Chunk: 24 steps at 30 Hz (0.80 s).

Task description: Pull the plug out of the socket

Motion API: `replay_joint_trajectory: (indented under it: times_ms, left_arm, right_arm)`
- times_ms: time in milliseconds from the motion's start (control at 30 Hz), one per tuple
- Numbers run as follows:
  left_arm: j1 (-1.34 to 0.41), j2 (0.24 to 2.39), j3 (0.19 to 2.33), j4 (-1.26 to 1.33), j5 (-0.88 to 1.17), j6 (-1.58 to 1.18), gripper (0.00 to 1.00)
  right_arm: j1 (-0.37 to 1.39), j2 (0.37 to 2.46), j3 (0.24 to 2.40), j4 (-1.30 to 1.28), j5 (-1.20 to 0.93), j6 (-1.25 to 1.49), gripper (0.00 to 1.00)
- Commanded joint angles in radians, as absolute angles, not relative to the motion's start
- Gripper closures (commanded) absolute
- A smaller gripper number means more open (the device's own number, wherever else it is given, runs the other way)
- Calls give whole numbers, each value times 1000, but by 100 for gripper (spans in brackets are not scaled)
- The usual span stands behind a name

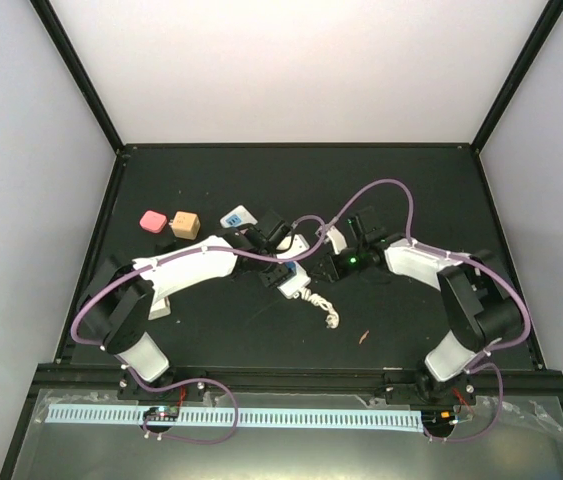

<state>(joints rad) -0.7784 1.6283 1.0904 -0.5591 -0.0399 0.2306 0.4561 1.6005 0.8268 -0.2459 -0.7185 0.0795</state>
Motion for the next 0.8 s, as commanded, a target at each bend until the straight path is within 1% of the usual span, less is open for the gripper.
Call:
replay_joint_trajectory:
  times_ms: [0,200,400,567,767]
  left_arm:
    - [-773,1597,1075,-567,-53,308,58]
    - [-774,1615,1081,-574,-45,301,59]
    - [-775,1631,1098,-578,-43,293,60]
    - [-774,1628,1140,-607,-41,293,61]
    - [-773,1603,1187,-651,-35,287,65]
  right_arm:
    - [500,1672,891,-227,-781,114,67]
    - [520,1767,954,-242,-808,140,82]
    - [520,1839,976,-242,-810,150,91]
    - [520,1888,990,-269,-774,134,93]
    - [520,1934,1016,-321,-726,111,94]
